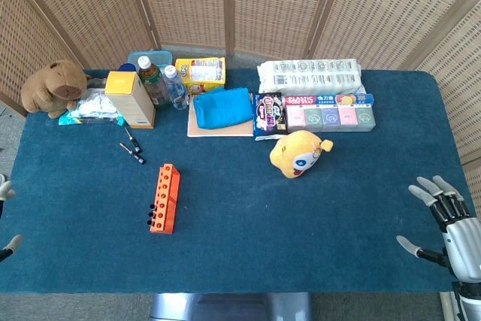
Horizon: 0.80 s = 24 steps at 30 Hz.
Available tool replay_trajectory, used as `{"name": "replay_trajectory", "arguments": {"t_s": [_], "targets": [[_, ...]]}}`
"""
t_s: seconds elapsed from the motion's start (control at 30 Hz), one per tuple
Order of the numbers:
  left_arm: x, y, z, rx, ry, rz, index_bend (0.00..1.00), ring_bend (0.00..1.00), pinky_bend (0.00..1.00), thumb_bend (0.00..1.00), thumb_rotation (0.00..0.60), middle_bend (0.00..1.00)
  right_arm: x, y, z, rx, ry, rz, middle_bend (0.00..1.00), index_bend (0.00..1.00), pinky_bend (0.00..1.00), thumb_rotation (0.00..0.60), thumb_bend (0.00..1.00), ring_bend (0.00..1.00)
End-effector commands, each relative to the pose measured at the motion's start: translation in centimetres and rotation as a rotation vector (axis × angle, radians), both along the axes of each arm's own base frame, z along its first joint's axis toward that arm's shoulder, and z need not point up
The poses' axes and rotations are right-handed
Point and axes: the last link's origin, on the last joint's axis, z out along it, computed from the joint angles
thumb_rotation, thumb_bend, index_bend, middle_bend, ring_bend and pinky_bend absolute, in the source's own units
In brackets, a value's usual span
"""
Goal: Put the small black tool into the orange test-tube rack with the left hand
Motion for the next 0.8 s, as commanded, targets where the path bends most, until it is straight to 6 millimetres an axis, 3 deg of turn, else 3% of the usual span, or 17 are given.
{"name": "replay_trajectory", "arguments": {"t_s": [0.03, 0.17, 0.27, 0.33, 0.43, 0.67, 0.8], "targets": [[-0.1, 1.1, 0.2, 0.068, -0.030, -0.040, 0.00, 1.00, 0.99, 0.08, 0.600, 1.00, 0.0, -0.1, -0.1, 0.006, 0.004, -0.004, 0.11, 0.15, 0.06, 0.590, 0.00, 0.05], [-1.0, 3.3, -0.8, 0.029, -0.114, -0.025, 0.02, 1.00, 1.00, 0.12, 0.600, 1.00, -0.2, -0.1, -0.2, 0.022, 0.005, -0.018, 0.11, 0.15, 0.06, 0.592, 0.00, 0.05], [-1.1, 5.2, -1.2, -0.029, -0.142, -0.030, 0.16, 1.00, 1.00, 0.14, 0.600, 1.00, -0.1, -0.1, -0.1, 0.026, 0.000, -0.020, 0.11, 0.15, 0.06, 0.591, 0.00, 0.05], [-0.5, 6.8, -1.7, -0.093, -0.140, -0.059, 0.32, 1.00, 1.00, 0.19, 0.600, 1.00, -0.1, 0.0, 0.0, 0.030, -0.006, -0.019, 0.11, 0.15, 0.06, 0.594, 0.00, 0.05], [0.7, 8.8, -2.2, -0.144, -0.116, -0.091, 0.39, 1.00, 1.00, 0.23, 0.600, 1.00, -0.1, 0.1, 0.2, 0.031, -0.013, -0.016, 0.11, 0.14, 0.06, 0.594, 0.00, 0.05], [3.7, 12.8, -3.8, -0.265, 0.004, -0.187, 0.43, 1.00, 1.00, 0.25, 0.600, 1.00, -0.1, 0.1, 0.5, 0.044, -0.029, -0.020, 0.11, 0.14, 0.06, 0.591, 0.00, 0.05], [4.0, 14.9, -5.3, -0.320, 0.061, -0.176, 0.44, 1.00, 1.00, 0.26, 0.600, 1.00, -0.2, 0.0, 0.6, 0.046, -0.031, -0.027, 0.11, 0.14, 0.06, 0.590, 0.00, 0.05]]}}
